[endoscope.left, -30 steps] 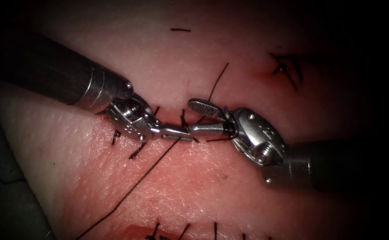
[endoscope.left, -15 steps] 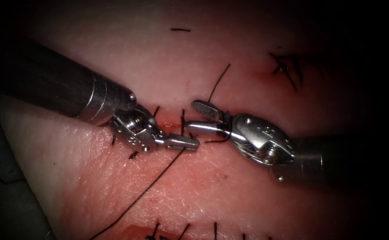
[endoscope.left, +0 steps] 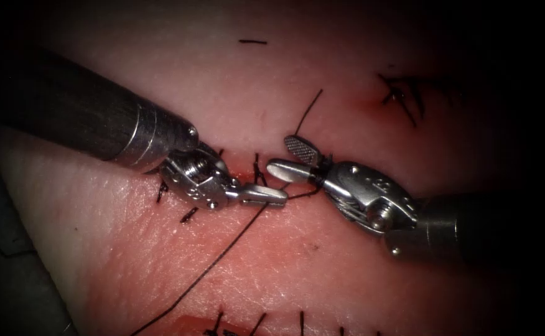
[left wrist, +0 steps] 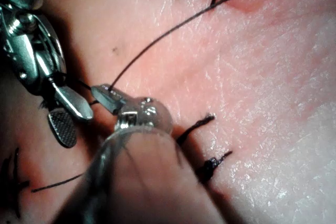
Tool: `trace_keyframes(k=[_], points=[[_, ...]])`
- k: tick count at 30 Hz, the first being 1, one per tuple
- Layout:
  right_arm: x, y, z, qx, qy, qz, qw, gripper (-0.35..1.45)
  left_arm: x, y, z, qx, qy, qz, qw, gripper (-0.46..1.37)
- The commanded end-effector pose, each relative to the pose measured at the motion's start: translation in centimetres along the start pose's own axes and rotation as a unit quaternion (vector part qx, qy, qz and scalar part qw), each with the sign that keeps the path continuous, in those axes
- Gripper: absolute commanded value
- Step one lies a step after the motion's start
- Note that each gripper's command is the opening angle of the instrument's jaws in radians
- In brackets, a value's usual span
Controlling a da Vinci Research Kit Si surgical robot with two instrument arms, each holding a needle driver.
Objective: Wound Closure
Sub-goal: Grab the short tail with the right gripper
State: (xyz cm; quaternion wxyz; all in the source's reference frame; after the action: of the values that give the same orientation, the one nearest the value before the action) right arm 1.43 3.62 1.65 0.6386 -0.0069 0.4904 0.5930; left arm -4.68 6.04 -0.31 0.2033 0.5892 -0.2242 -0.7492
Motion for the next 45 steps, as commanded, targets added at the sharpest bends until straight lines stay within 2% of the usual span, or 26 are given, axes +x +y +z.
trace_keyframes(k=[1, 7, 16, 21, 31, 39, 45], points=[[-0.01, 0.02, 0.00, -0.016, 0.004, 0.008, 1.000, 0.53, -0.01, -0.02, 0.01, -0.005, 0.000, 0.002, 1.0000, -0.35], [-0.01, 0.14, 0.00, -0.054, 0.016, 0.056, 0.997, 0.63, -0.08, -0.06, 0.04, -0.005, 0.000, 0.000, 1.0000, -0.35], [-0.06, 0.31, 0.08, -0.075, 0.019, 0.096, 0.992, 0.69, -0.15, -0.03, 0.12, -0.003, -0.001, 0.002, 1.0000, -0.35], [-0.15, 0.42, 0.11, -0.091, -0.003, 0.109, 0.990, 0.68, -0.14, -0.02, 0.17, -0.002, -0.003, 0.002, 1.0000, -0.35], [-0.33, 0.70, 0.21, -0.111, -0.014, 0.145, 0.983, 0.76, -0.17, -0.03, 0.19, -0.002, -0.002, 0.001, 1.0000, -0.35], [-0.26, 0.79, 0.34, -0.107, -0.015, 0.149, 0.983, 0.83, -0.25, -0.04, 0.22, -0.002, -0.001, 0.001, 1.0000, -0.35], [-0.22, 0.81, 0.40, -0.105, -0.016, 0.149, 0.983, 0.81, -0.30, -0.06, 0.23, -0.002, -0.001, 0.001, 1.0000, -0.35]])
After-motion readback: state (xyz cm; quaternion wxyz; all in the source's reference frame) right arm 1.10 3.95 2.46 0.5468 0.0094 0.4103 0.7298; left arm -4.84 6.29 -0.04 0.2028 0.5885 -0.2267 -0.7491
